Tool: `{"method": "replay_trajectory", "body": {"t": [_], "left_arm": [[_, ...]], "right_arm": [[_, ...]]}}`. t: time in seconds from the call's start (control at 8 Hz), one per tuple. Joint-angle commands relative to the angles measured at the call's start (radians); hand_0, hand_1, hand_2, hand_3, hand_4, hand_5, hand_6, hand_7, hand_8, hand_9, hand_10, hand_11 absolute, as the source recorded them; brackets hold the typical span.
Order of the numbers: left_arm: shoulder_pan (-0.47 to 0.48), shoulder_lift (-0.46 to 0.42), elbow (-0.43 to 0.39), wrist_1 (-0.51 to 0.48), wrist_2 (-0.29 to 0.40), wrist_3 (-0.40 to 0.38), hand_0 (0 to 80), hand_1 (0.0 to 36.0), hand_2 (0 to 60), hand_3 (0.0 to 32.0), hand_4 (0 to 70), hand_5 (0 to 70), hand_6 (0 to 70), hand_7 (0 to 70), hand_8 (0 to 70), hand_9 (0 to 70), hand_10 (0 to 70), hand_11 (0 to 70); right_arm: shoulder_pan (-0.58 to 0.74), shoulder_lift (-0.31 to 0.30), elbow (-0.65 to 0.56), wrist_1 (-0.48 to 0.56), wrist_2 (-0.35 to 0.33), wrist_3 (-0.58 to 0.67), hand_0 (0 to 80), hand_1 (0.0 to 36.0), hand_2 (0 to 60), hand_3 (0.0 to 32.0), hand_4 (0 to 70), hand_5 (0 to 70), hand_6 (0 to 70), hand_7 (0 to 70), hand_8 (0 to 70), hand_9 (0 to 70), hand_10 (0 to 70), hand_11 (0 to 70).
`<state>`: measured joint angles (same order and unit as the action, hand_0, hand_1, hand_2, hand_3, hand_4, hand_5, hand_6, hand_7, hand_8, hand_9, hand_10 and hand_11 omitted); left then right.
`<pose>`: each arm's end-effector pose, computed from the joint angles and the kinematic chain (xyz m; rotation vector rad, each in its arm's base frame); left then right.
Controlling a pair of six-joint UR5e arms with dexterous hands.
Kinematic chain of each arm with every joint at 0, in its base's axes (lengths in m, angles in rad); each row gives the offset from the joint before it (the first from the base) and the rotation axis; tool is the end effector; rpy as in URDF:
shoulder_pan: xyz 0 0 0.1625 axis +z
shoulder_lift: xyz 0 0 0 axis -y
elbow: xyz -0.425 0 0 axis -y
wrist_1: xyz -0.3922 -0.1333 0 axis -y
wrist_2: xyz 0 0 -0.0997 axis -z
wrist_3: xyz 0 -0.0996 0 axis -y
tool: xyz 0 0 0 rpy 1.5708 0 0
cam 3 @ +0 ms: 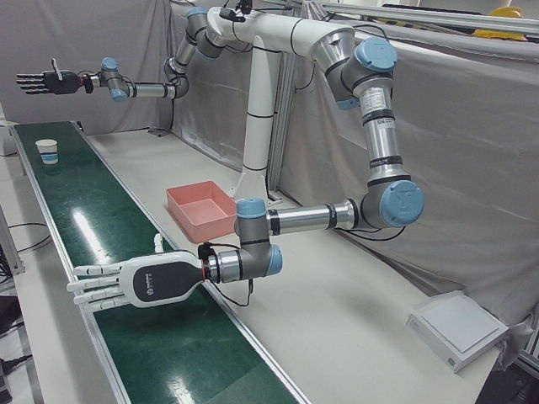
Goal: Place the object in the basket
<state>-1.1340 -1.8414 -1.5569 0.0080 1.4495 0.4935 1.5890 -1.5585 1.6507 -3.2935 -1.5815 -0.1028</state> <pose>0.1278 -0.6172 0.5448 0.1636 2.1615 -1.5641 0.1411 -0.4867 0.6568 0.1155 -2.1050 2.2354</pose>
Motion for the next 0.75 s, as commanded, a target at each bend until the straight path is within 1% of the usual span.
{"method": "replay_trajectory", "body": {"t": [0.0,0.25,0.62], "left_arm": [[0.000,0.001,-0.003,0.000,0.000,-0.004,53.7,8.9,0.0,3.0,0.0,13.8,0.0,0.0,0.0,0.0,2.2,5.1],[-0.003,0.001,-0.006,0.001,0.002,-0.004,54.0,9.1,0.0,3.4,0.0,14.1,0.0,0.0,0.0,0.0,2.0,4.8],[-0.001,-0.002,-0.011,0.003,0.003,-0.007,55.0,9.5,0.0,2.2,0.8,14.4,0.1,0.0,0.0,0.0,2.0,4.8]], "right_arm": [[0.000,0.000,0.000,0.000,0.000,0.000,0.0,0.0,0.0,0.0,0.0,0.0,0.0,0.0,0.0,0.0,0.0,0.0],[0.000,0.000,0.000,0.000,0.000,0.000,0.0,0.0,0.0,0.0,0.0,0.0,0.0,0.0,0.0,0.0,0.0,0.0],[0.000,0.000,0.000,0.000,0.000,0.000,0.0,0.0,0.0,0.0,0.0,0.0,0.0,0.0,0.0,0.0,0.0,0.0]]}}
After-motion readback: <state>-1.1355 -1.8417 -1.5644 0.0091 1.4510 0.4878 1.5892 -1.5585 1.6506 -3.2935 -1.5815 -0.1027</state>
